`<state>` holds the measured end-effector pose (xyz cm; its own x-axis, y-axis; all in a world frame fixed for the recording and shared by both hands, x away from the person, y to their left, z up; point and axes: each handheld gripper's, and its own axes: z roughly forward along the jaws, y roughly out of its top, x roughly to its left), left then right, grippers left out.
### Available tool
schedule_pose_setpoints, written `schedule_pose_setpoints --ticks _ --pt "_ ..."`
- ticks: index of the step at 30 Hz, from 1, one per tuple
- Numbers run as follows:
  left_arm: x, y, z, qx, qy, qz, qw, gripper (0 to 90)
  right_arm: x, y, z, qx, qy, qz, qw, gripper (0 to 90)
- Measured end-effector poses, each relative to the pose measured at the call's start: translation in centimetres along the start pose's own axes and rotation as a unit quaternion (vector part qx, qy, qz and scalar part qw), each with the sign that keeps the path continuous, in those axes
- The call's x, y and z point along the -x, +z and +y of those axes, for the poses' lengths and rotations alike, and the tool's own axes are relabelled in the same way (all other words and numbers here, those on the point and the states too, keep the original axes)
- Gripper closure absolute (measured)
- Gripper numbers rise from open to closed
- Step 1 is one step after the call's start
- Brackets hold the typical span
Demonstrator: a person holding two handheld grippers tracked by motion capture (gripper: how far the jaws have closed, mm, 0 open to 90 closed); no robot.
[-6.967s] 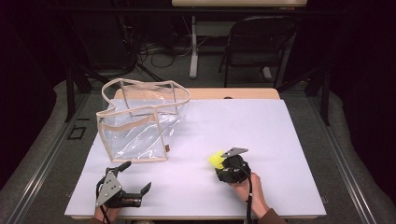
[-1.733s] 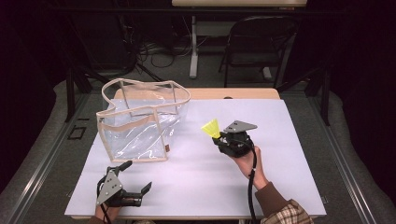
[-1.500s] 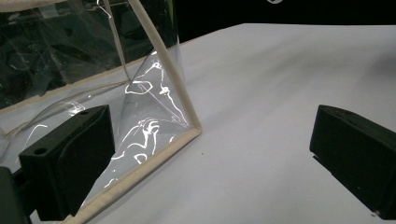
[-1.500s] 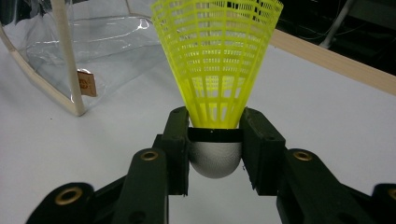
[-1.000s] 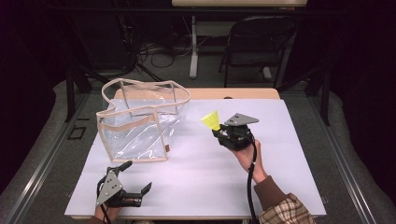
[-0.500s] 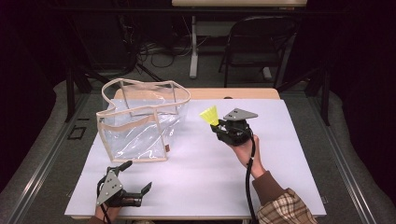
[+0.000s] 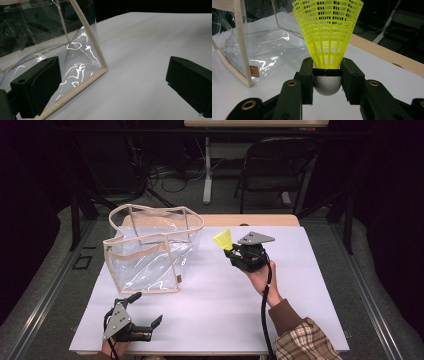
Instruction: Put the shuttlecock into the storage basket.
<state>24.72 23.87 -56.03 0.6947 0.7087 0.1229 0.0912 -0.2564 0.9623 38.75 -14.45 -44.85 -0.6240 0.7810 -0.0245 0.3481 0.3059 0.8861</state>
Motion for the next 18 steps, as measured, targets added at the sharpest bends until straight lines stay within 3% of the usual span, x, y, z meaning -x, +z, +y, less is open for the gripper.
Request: schedule_pose_setpoints --ticks 18 --pt "0.0 -0.1 0.0 0.001 0.000 0.000 1.0000 0.1 0.4 0.2 1.4 0.011 -0.001 -0.006 0.9999 65.1"
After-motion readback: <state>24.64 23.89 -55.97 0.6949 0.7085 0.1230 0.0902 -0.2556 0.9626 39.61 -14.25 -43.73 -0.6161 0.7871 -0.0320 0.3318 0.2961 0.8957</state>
